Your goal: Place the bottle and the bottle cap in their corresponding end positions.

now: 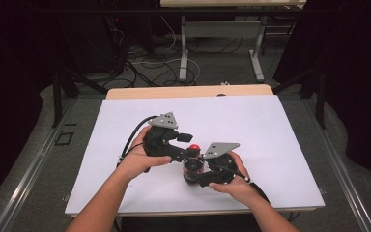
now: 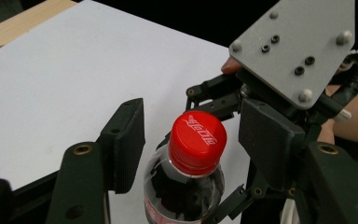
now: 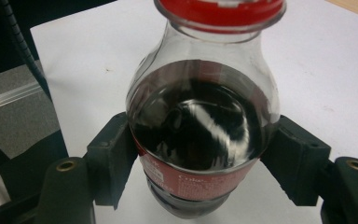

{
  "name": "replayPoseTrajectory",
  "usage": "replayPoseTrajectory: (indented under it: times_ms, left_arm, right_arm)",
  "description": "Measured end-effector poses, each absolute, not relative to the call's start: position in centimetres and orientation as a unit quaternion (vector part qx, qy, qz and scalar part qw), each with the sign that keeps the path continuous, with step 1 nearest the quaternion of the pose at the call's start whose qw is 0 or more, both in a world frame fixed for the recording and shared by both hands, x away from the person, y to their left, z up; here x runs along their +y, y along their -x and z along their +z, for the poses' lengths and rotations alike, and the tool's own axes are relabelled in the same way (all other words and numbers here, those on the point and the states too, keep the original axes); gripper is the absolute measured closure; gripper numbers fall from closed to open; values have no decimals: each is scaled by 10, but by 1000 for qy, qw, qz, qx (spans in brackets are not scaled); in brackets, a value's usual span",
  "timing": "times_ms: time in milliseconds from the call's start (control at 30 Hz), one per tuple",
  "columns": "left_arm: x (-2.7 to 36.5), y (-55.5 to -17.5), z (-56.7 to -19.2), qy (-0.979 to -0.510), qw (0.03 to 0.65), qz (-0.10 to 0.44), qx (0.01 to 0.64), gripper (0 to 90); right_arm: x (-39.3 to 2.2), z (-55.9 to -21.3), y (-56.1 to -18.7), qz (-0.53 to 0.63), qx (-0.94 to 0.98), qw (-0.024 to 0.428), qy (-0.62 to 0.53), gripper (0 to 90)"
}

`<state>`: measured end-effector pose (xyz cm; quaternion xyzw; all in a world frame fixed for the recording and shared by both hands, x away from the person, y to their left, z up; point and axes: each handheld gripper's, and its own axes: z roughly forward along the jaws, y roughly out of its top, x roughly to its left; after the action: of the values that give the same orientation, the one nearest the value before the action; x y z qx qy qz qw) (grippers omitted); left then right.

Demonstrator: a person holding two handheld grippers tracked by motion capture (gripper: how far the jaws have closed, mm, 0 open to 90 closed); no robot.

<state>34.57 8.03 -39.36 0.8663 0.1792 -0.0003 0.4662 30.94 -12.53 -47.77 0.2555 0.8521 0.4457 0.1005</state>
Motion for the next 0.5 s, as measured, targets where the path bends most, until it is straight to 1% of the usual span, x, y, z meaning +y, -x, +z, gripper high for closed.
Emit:
replayPoseTrajectory:
  times_ms: [67, 267, 500]
  left_arm:
    - [79, -348, -396, -868, 462, 0, 181, 436]
    - [77, -352, -402, -862, 472, -16, 182, 431]
    - [69, -350, -406, -866, 468, -16, 173, 500]
  right_arm:
    - [-124, -478, -309, 450, 850, 102, -254, 299]
    - [-123, -479, -308, 449, 852, 105, -247, 299]
    - [-122, -479, -307, 444, 856, 99, -245, 299]
